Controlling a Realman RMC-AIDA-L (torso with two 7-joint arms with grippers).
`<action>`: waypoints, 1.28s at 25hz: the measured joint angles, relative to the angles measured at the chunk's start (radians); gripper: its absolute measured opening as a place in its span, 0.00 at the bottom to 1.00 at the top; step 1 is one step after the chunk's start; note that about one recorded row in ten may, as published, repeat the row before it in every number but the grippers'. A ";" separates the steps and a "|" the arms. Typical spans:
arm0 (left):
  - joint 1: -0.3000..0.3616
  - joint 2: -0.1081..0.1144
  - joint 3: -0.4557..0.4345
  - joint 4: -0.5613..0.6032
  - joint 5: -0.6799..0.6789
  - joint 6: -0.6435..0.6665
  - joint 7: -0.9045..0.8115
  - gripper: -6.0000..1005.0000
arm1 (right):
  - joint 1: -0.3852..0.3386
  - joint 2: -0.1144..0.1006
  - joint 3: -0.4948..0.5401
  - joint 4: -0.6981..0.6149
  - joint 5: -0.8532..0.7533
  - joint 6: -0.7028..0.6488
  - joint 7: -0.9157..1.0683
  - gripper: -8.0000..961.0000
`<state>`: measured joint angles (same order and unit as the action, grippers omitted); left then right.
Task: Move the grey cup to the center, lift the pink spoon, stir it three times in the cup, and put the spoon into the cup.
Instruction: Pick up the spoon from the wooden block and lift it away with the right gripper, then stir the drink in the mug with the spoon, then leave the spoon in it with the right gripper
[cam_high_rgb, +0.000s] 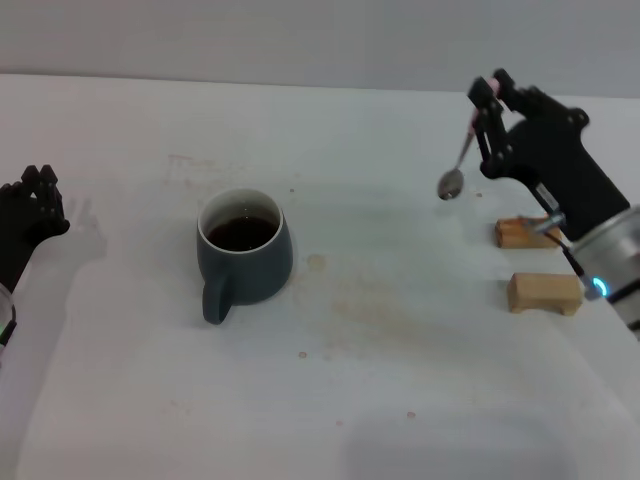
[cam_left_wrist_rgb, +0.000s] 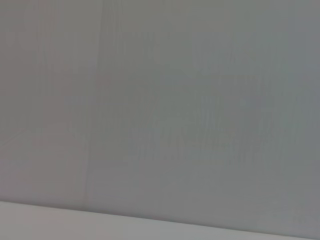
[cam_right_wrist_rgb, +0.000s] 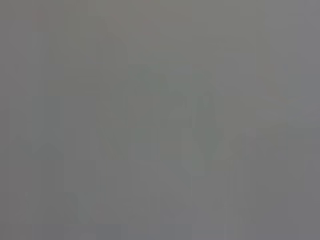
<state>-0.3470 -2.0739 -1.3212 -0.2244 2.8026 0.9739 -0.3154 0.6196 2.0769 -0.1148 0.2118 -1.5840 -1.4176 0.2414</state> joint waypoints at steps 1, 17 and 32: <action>0.001 0.000 0.001 0.000 0.000 0.000 0.000 0.14 | 0.000 0.000 0.000 0.000 0.000 0.000 0.000 0.14; 0.010 -0.005 0.020 -0.003 0.000 -0.003 -0.010 0.14 | 0.182 -0.003 -0.075 -0.302 -0.166 -0.126 0.488 0.14; 0.026 -0.005 0.047 -0.009 0.000 0.000 -0.026 0.14 | 0.346 -0.003 -0.389 -0.501 -0.165 -0.056 0.853 0.14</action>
<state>-0.3210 -2.0786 -1.2744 -0.2336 2.8026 0.9739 -0.3417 0.9660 2.0738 -0.5042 -0.2895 -1.7492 -1.4732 1.0946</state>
